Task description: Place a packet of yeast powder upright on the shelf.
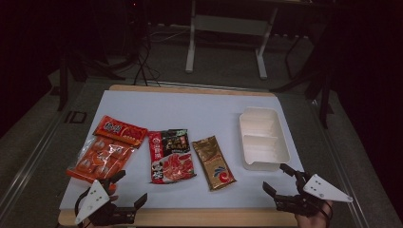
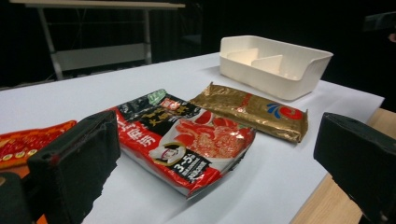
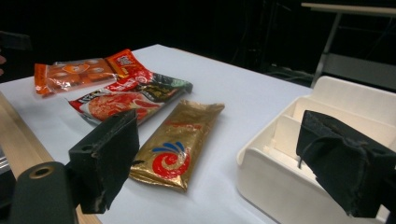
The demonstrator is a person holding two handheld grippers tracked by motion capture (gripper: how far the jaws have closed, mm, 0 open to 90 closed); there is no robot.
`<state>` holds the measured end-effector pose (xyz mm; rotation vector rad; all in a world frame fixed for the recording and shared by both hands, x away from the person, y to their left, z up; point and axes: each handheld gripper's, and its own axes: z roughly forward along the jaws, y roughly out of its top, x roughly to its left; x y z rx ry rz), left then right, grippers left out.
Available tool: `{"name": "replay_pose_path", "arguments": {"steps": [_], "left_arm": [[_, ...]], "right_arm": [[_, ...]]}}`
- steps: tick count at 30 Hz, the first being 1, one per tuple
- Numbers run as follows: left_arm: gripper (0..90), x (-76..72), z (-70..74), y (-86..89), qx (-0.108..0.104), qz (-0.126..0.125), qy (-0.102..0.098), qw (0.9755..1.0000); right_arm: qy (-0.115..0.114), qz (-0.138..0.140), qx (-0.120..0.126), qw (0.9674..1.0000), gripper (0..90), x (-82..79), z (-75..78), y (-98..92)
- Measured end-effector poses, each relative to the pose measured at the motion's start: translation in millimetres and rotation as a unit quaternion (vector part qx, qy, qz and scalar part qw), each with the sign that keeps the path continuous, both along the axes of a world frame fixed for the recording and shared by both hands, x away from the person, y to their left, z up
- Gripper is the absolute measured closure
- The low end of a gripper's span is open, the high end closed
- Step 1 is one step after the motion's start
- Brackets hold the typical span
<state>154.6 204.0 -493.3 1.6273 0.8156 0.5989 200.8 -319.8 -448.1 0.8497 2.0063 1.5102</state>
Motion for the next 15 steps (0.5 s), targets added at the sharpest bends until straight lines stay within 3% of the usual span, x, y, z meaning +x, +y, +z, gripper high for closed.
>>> {"name": "replay_pose_path", "arguments": {"steps": [4,8,13,15], "left_arm": [[1.2,-1.3,3.4,-0.3,0.002,-0.012,-0.008,0.9999],[1.2,-2.0,6.9,-0.5,0.008,-0.026,-0.011,0.9996],[1.1,0.5,5.2,-4.0,0.001,-0.028,0.01,0.9996],[1.1,1.0,5.1,-4.4,0.0,-0.029,0.017,0.9994]], "right_arm": [[0.014,0.0,0.005,0.9999,12.7,-1.3,-0.3,-0.5],[0.013,0.01,-0.007,0.9998,12.7,-5.8,0.9,3.0],[0.02,0.022,-0.003,0.9995,12.7,-9.7,3.0,4.8],[0.014,0.029,-0.002,0.9995,12.7,-11.7,4.8,5.9]]}}
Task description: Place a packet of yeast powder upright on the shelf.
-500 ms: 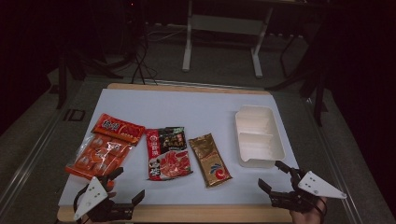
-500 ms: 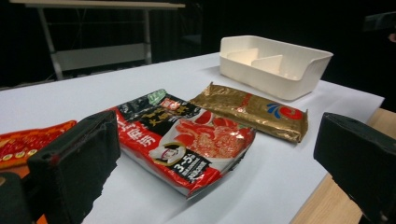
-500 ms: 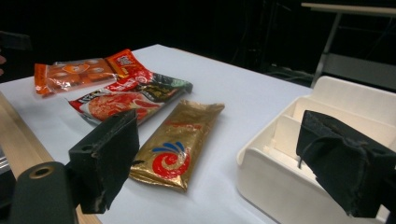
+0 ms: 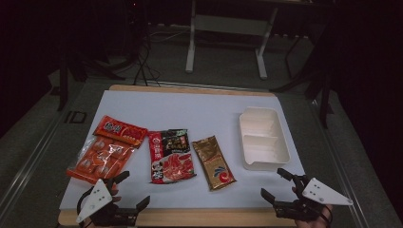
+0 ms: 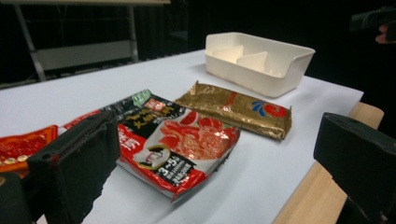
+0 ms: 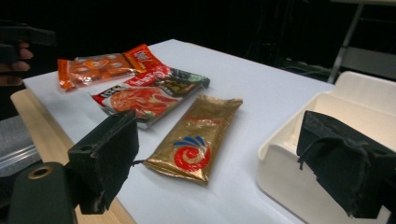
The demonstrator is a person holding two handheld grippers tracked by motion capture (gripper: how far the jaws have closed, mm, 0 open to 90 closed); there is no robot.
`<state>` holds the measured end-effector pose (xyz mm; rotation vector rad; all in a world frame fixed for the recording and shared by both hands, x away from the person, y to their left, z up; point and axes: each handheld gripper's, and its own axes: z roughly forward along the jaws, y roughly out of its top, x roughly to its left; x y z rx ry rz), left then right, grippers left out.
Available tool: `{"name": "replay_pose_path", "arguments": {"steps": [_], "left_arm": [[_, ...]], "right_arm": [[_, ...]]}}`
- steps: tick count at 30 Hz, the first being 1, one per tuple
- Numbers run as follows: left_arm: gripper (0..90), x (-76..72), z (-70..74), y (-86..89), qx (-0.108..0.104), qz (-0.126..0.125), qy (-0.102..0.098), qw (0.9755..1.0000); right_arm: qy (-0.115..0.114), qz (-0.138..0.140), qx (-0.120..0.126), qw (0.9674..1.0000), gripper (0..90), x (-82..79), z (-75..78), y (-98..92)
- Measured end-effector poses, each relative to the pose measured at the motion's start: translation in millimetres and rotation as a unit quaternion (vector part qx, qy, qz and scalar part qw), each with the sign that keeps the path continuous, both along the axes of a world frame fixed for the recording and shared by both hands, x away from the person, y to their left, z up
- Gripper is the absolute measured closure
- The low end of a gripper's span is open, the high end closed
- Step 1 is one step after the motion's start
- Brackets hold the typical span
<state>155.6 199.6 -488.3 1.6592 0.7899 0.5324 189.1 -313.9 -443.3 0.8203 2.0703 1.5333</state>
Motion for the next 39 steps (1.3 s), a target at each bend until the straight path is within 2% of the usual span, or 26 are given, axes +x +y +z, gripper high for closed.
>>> {"name": "replay_pose_path", "arguments": {"steps": [4,5,9,12,18,21,26,29,39], "left_arm": [[1.2,-0.8,-0.9,-0.9,0.007,0.005,0.01,0.9999],[1.2,-1.0,-0.7,-1.8,0.006,0.004,0.013,0.9999],[1.2,0.9,0.4,-5.5,0.006,-0.004,-0.004,1.0],[1.2,2.0,-0.3,-6.1,0.002,-0.003,-0.005,1.0],[1.2,-2.3,-2.7,-3.6,0.008,-0.009,-0.002,0.9999],[1.2,-2.1,-2.8,-1.5,0.002,-0.007,0.0,1.0],[1.2,-0.6,-3.2,-3.9,0.01,-0.01,-0.001,0.9999],[1.1,0.5,-4.3,-6.1,0.015,-0.014,-0.001,0.9998],[1.2,0.5,-5.4,-8.0,0.018,-0.022,0.003,0.9996]], "right_arm": [[-0.009,0.01,-0.016,0.9998,12.7,-1.7,1.9,5.7],[-0.006,0.015,-0.014,0.9998,12.7,-1.1,2.5,6.8],[0.009,0.027,0.005,0.9996,12.8,2.4,8.1,9.6],[0.001,0.017,-0.007,0.9998,12.8,5.2,16.0,13.1],[-0.012,0.03,0.005,0.9995,12.8,14.2,31.7,19.0],[-0.009,0.023,-0.005,0.9997,12.8,20.5,36.1,23.4],[-0.021,0.019,-0.017,0.9994,12.8,27.2,43.2,32.5],[-0.022,0.019,-0.028,0.9992,12.8,32.5,45.0,39.3],[-0.013,0.034,-0.036,0.9987,12.8,53.8,43.2,66.3]]}}
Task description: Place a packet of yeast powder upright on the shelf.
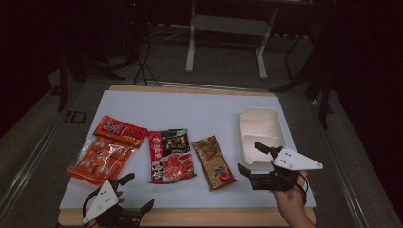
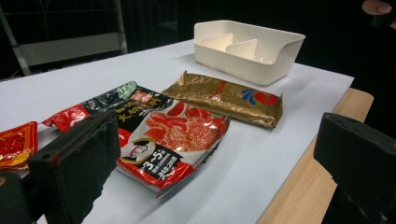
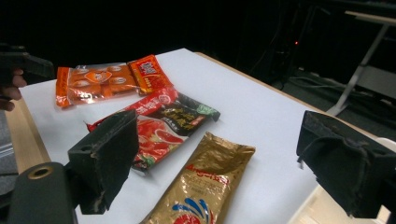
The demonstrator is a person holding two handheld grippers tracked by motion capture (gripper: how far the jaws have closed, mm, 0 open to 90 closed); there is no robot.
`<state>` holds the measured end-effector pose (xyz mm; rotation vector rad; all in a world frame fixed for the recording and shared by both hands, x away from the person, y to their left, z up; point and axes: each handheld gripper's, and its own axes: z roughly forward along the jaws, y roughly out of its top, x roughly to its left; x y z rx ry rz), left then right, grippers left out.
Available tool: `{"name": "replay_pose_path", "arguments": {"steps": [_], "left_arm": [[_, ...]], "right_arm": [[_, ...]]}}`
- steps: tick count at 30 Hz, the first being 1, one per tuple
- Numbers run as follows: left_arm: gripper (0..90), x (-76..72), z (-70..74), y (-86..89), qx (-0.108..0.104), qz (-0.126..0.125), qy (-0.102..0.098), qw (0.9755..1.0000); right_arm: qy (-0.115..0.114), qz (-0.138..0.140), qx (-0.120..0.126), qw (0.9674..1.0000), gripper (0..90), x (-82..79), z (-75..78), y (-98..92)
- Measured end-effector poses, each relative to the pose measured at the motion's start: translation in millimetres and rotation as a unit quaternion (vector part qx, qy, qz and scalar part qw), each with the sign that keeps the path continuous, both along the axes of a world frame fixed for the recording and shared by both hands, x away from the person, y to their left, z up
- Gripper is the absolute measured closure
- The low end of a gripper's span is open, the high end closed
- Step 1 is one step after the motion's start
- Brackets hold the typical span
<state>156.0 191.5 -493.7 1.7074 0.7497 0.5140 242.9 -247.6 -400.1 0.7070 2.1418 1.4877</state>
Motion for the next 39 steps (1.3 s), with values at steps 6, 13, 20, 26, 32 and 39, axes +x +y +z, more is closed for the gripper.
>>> {"name": "replay_pose_path", "arguments": {"steps": [6,13,20,26,32,39], "left_arm": [[1.1,-0.2,-0.9,2.8,-0.004,0.002,0.004,1.0],[1.2,-3.2,-1.8,3.1,0.008,0.006,0.001,1.0],[1.2,-4.6,-2.2,5.1,0.004,0.009,0.003,0.9999],[1.2,-3.1,-2.7,6.8,-0.003,0.009,0.008,0.9999],[1.1,-2.9,-3.1,6.6,-0.004,0.007,0.01,0.9999],[1.1,-3.3,-3.2,6.4,-0.002,0.005,0.01,0.9999]], "right_arm": [[0.027,-0.009,-0.001,0.9996,10.4,17.9,-2.9,10.4],[0.036,-0.025,-0.004,0.999,10.0,36.9,-3.0,16.0],[0.052,-0.026,-0.025,0.998,10.2,52.0,-3.2,27.4],[0.063,-0.024,-0.031,0.9973,13.0,62.7,-6.4,39.5],[0.079,-0.026,-0.04,0.9957,13.7,76.4,-13.7,53.2],[0.118,-0.041,-0.052,0.9908,16.3,93.2,-32.9,68.0]]}}
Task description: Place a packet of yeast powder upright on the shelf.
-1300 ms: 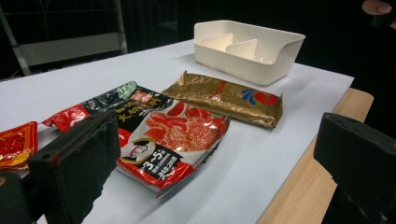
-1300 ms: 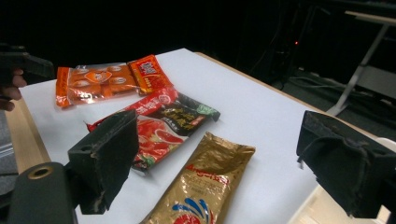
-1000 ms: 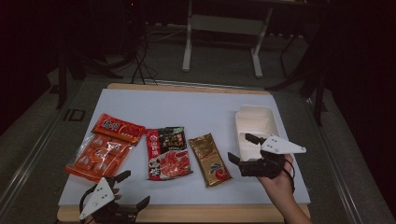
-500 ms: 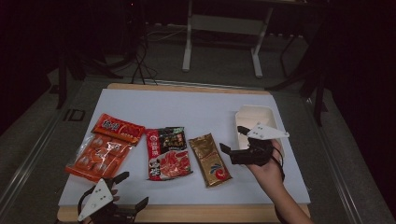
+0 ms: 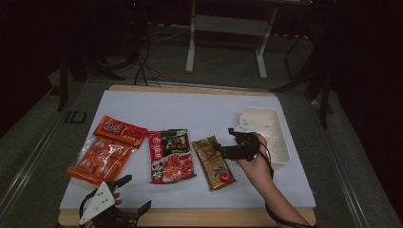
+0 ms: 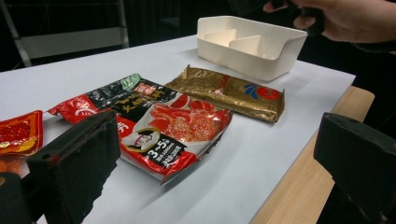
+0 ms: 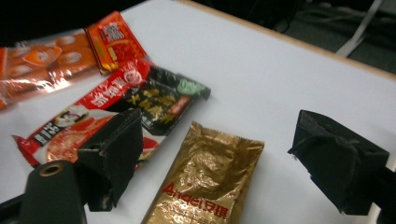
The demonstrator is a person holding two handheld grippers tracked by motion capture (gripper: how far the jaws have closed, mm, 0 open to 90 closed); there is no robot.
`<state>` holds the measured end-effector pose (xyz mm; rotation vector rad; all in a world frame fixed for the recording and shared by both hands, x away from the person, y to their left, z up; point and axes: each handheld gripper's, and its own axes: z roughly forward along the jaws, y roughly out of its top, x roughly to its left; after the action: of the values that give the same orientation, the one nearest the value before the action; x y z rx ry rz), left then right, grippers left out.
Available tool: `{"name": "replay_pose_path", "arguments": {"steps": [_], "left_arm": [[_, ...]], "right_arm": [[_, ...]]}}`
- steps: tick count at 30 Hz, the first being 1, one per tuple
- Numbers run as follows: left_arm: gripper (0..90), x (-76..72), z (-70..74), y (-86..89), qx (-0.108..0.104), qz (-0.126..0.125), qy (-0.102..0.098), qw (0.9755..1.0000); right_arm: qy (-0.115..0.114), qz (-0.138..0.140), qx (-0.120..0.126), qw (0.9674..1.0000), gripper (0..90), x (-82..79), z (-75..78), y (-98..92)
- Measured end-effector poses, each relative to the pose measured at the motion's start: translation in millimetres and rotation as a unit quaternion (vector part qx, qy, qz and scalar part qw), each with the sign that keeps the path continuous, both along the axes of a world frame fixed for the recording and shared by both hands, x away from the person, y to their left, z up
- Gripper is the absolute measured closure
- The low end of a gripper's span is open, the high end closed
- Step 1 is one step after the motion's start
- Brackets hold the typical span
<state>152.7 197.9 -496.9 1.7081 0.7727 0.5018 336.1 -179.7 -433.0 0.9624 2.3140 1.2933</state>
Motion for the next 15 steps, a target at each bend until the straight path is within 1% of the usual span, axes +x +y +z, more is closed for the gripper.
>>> {"name": "replay_pose_path", "arguments": {"steps": [3,4,5,7,8,11,15], "left_arm": [[1.1,0.2,-0.1,0.3,-0.001,0.0,0.001,1.0],[1.2,0.2,0.0,0.4,-0.001,0.0,0.001,1.0],[1.1,0.3,0.0,0.4,-0.001,0.0,0.0,1.0],[1.2,0.4,-0.1,0.4,0.0,-0.001,0.001,1.0],[1.1,0.4,-0.3,0.3,0.001,-0.001,0.001,1.0],[1.1,0.4,-0.3,0.1,0.002,-0.003,0.0,1.0],[1.1,-0.2,-0.1,0.3,0.001,-0.003,0.0,1.0]], "right_arm": [[0.015,-0.002,-0.012,0.9998,16.6,6.9,-9.9,6.1],[0.02,-0.005,-0.015,0.9997,19.4,9.1,-13.0,8.1],[0.029,-0.002,-0.018,0.9994,19.6,11.3,-15.9,10.2],[0.032,-0.004,-0.022,0.9992,19.8,13.3,-18.7,12.5],[0.043,-0.006,-0.029,0.9987,20.1,18.6,-24.3,17.5],[0.055,-0.012,-0.032,0.9979,21.2,26.8,-29.9,23.6],[0.064,-0.022,-0.039,0.997,22.1,36.9,-36.3,30.6]]}}
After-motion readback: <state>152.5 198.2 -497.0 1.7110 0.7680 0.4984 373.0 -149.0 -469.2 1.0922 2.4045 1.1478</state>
